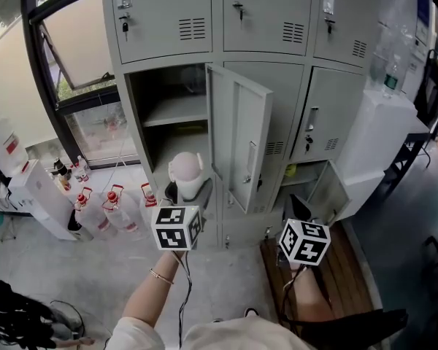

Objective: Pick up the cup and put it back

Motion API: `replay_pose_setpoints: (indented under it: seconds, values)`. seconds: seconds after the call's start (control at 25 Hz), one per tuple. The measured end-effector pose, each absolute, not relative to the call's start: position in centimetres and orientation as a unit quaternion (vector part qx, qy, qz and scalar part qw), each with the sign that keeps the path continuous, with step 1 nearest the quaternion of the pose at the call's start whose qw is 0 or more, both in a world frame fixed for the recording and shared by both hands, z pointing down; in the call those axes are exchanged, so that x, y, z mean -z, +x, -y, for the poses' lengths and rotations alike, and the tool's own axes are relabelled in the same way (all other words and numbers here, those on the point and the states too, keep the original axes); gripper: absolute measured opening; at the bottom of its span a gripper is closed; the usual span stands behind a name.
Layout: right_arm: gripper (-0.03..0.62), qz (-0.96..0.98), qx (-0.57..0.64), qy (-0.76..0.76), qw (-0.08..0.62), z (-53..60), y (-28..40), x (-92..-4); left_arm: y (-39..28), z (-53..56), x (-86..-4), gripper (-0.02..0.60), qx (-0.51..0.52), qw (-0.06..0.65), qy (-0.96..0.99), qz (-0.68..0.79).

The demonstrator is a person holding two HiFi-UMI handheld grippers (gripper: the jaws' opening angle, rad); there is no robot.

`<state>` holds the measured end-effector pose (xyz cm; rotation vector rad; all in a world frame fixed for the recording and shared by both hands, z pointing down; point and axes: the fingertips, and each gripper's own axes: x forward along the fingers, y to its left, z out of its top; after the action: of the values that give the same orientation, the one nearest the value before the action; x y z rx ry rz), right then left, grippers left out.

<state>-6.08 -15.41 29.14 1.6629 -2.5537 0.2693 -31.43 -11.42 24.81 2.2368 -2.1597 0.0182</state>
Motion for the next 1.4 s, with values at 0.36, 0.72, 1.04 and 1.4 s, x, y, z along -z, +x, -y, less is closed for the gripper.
replay_pose_setpoints:
  seconds: [0.36,0.72,1.04,1.4]
  values:
    - [-0.008,0.825,-0.085,0.557,0.05,13.8,-6.5,-30.1,-27.2,8.9,-28.7,0.344,-0.015,0.032,0.757,0.652]
    - [-0.008,0.812,-0.084,0.575,0.054,12.8,-5.6,-30.3,-25.1,7.8,-29.5,0.344,-0.016,0.019,0.782,0.622]
    - [-0.008,0.8,-0.088,0.591,0.058,12.2,-4.1,-30.9,-22.0,7.9,-30.6,0.344,-0.019,0.029,0.808,0.588]
    - [-0.008,0.768,-0.098,0.629,0.061,11.1,0.6,-31.8,-16.2,8.0,-31.1,0.344,-0.017,0.035,0.848,0.529]
